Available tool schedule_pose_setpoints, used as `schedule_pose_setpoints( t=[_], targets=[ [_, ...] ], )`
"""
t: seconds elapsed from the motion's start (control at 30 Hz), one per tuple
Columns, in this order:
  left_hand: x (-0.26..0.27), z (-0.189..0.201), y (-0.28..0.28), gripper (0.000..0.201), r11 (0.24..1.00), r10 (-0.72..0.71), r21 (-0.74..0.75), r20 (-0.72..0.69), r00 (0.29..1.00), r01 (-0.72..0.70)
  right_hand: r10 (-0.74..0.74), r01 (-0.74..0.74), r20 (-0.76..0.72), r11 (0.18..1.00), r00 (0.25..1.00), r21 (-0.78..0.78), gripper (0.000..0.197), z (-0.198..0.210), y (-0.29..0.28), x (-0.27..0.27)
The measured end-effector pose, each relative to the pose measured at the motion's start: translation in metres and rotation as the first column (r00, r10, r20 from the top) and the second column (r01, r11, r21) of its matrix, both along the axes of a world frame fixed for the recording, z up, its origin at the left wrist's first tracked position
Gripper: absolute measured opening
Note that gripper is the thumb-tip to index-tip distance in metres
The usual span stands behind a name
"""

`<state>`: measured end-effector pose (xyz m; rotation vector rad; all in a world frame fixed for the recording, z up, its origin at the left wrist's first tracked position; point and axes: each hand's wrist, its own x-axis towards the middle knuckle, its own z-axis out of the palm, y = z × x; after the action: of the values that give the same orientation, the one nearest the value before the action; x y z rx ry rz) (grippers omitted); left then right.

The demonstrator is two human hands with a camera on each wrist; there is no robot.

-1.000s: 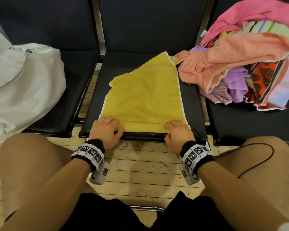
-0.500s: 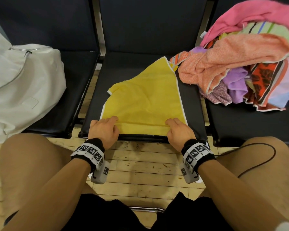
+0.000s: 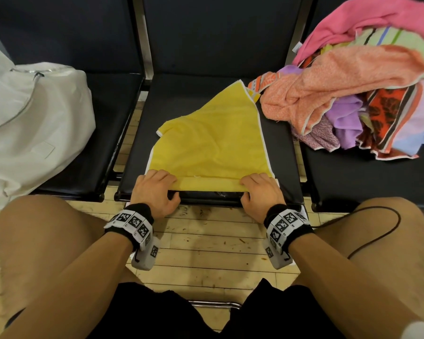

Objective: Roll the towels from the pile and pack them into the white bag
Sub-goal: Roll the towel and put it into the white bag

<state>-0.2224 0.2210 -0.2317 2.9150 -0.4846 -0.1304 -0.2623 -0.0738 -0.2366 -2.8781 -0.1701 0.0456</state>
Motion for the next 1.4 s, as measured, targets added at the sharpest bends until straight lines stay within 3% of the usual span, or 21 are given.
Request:
schedule_pose_setpoints(
  t=[0.13, 0.3, 0.47, 0.57, 0.67, 0.8, 1.0, 1.17, 1.33, 1.4],
  targets=[
    [0.002, 0.001, 0.0, 0.029, 0.999, 0.054, 0.001, 0.048, 0.997, -0.054, 0.005, -0.005, 0.002, 1.0, 1.0, 0.012, 0.032, 0.0, -0.001, 0.005],
    [0.003, -0.001, -0.003, 0.033, 0.997, 0.076, -0.002, 0.044, 0.996, -0.076, -0.009, 0.009, -0.1, 1.0, 0.995, 0.002, 0.038, 0.002, -0.001, 0.006],
    [0.003, -0.002, -0.004, 0.027, 0.996, 0.087, -0.013, 0.149, 0.985, -0.086, -0.042, 0.036, 0.153, 0.999, 0.987, 0.039, 0.017, -0.003, -0.002, 0.004],
    [0.004, -0.003, -0.007, 0.014, 0.999, 0.027, -0.025, 0.176, 0.984, -0.023, 0.022, -0.021, 0.209, 1.0, 0.978, -0.005, 0.023, -0.006, 0.0, 0.004],
    [0.001, -0.004, -0.007, 0.008, 0.999, -0.007, -0.047, 0.16, 0.987, 0.015, 0.021, -0.028, 0.133, 0.998, 0.991, 0.051, 0.016, -0.005, 0.002, 0.0],
    [-0.002, -0.006, -0.007, 0.033, 0.999, 0.0, -0.045, 0.094, 0.996, 0.004, 0.014, -0.016, 0.058, 0.999, 0.998, 0.039, 0.028, -0.003, 0.001, -0.001],
    [0.001, -0.003, -0.006, 0.031, 0.999, 0.037, -0.037, 0.075, 0.997, -0.034, 0.009, -0.011, 0.052, 0.999, 0.999, 0.044, 0.032, -0.001, -0.002, 0.005],
    [-0.001, 0.001, -0.01, 0.035, 0.998, 0.06, 0.004, 0.012, 0.998, -0.06, -0.019, 0.025, -0.059, 0.995, 0.998, 0.092, 0.036, 0.005, -0.001, 0.006],
    [0.0, 0.0, -0.009, 0.026, 0.997, 0.075, -0.022, 0.139, 0.987, -0.073, 0.021, -0.025, 0.192, 1.0, 0.981, 0.019, 0.013, -0.005, -0.003, 0.006],
    [0.0, 0.0, -0.009, 0.015, 0.999, 0.039, -0.023, 0.191, 0.981, -0.035, 0.038, -0.032, 0.237, 0.999, 0.971, -0.027, 0.017, -0.008, 0.0, 0.007]
  ],
)
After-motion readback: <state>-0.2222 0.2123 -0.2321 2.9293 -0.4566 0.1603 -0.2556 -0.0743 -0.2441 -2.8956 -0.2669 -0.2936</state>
